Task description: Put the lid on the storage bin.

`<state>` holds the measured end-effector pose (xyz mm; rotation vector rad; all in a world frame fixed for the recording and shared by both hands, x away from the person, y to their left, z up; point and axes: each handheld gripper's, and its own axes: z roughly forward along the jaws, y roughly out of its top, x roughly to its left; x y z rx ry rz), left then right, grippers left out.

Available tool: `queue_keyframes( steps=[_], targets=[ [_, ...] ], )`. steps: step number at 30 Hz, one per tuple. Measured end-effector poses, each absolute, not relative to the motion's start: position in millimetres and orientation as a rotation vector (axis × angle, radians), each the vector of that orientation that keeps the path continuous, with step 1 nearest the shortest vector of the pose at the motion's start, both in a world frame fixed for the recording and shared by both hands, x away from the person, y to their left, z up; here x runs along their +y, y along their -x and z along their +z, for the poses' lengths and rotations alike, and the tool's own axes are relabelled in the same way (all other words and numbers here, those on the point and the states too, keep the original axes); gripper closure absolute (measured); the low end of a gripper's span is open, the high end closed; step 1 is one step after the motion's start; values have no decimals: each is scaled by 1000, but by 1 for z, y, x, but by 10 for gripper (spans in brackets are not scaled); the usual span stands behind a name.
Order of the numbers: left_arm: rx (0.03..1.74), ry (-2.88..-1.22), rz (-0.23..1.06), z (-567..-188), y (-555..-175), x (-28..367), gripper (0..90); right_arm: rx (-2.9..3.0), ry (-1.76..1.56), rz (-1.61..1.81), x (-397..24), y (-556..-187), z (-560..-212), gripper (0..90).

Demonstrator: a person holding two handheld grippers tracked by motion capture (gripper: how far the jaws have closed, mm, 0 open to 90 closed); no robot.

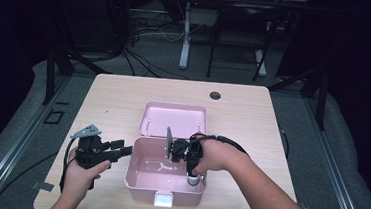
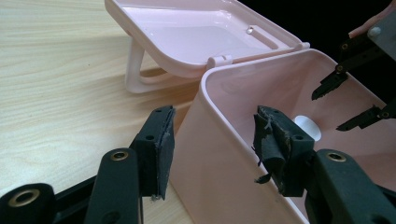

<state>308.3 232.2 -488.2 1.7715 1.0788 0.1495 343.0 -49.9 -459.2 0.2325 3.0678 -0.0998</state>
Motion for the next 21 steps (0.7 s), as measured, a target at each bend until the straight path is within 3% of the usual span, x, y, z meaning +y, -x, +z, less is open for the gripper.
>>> queue_keyframes(
  steps=[21],
  targets=[
    [1070, -1787, 150, -487, -308, 230, 499, 3056, -291, -30, -59, -345, -441, 499]
  ],
)
